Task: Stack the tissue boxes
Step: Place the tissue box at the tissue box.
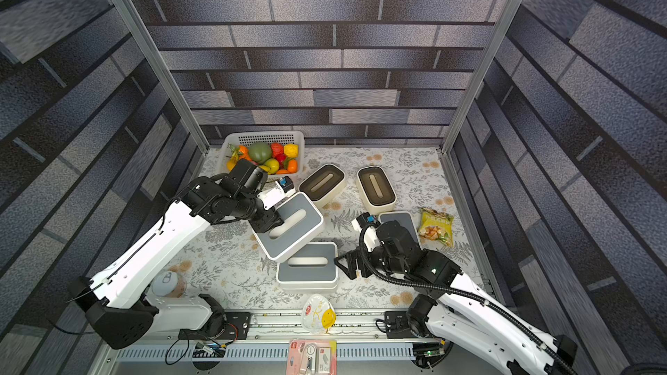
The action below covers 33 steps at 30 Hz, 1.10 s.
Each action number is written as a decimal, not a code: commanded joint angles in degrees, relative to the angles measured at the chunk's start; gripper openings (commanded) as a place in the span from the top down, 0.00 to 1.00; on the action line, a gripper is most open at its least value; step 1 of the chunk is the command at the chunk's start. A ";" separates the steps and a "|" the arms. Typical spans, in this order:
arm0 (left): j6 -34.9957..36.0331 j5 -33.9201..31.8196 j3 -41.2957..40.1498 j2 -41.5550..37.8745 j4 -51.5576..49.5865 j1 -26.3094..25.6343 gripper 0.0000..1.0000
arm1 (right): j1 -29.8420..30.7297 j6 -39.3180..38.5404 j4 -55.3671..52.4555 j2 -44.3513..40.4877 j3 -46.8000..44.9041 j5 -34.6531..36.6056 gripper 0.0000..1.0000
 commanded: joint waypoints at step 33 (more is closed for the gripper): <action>27.67 11.39 10.27 10.79 -7.08 -5.57 0.60 | -0.22 -14.58 7.67 -11.47 -10.28 2.34 0.00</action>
